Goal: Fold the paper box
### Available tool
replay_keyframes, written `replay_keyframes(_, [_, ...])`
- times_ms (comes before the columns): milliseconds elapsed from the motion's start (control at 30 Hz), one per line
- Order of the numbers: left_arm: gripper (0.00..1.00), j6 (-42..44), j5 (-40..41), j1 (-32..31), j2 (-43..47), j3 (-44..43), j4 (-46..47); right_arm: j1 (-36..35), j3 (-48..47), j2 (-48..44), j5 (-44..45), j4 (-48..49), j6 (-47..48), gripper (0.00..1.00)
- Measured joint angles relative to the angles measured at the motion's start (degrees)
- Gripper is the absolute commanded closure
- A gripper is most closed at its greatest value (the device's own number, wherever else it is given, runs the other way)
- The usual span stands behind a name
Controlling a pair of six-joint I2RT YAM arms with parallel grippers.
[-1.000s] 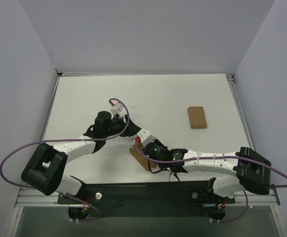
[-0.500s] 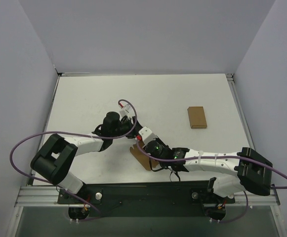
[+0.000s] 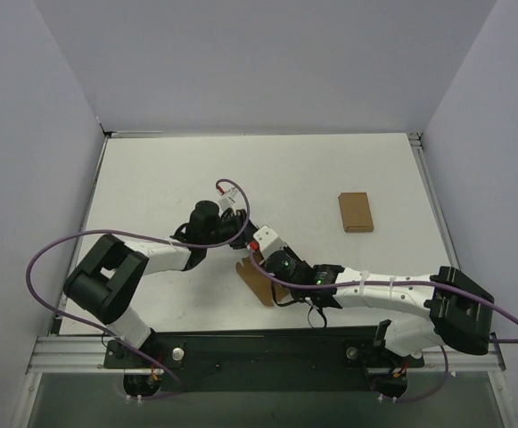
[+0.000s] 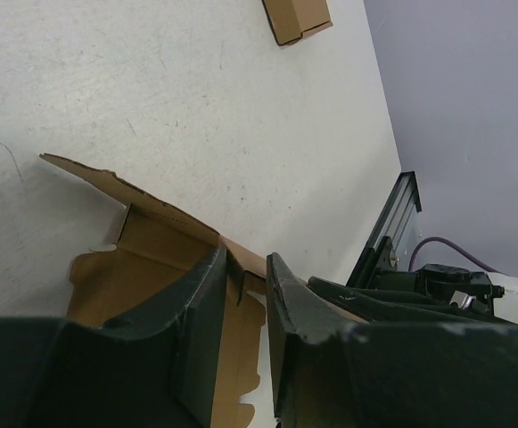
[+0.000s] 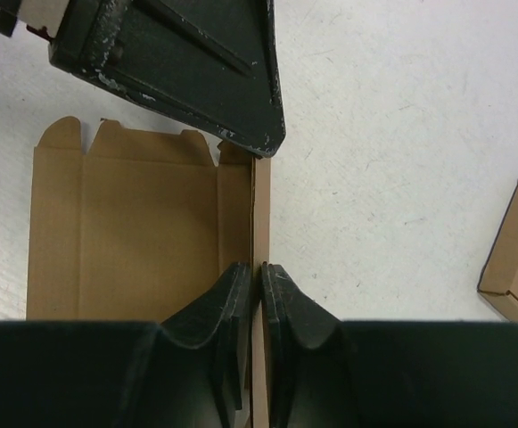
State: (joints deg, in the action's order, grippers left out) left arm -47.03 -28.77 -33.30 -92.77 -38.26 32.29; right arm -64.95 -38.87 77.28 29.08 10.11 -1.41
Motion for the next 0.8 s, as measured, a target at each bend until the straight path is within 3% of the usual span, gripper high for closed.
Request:
replay_keyframes(100, [0.68, -0.35, -0.28, -0.04, -0.83, -0.04, 0.87, 0.24, 0.31, -0.04, -0.66, -0.66, -0.31, 0.7])
replay_keyframes(500, [0.69, -0.68, -0.76, -0.04, -3.04, -0.15, 3.54, 7.08, 0.94, -5.33, -11.34, -8.22, -6.19, 0.3])
replay_keyframes(800, [0.69, -0.2, -0.72, -0.15, -3.19, -0.15, 3.54, 17.29, -1.86, -7.98, -26.47, -12.46, -13.35, 0.32])
